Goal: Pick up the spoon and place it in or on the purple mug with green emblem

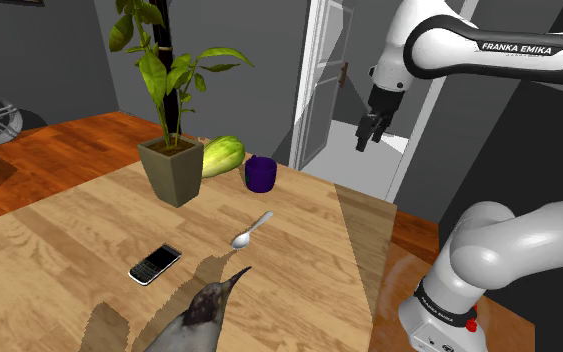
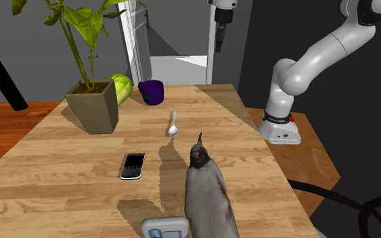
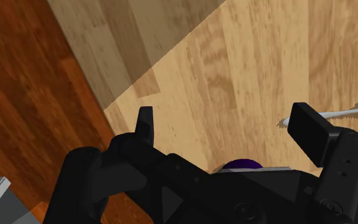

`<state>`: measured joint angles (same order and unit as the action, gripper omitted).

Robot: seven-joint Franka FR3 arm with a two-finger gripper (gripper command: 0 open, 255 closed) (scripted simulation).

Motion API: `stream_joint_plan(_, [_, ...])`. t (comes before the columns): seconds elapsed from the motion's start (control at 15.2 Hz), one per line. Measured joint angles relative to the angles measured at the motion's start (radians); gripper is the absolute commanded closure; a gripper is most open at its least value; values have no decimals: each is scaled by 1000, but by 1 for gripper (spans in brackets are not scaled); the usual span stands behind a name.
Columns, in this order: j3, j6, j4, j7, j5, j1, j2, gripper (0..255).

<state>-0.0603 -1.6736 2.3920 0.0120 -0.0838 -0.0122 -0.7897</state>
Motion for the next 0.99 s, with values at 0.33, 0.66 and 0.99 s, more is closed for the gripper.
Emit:
stream_joint_plan(0.33, [41,-66,30,-36,28,-27,31,0])
stream_joint_plan(0.66, [110,-202,69,-96,68,-70,119,0])
stream_joint_plan(0.99, [187,-331,78,-162,99,-111,225,0])
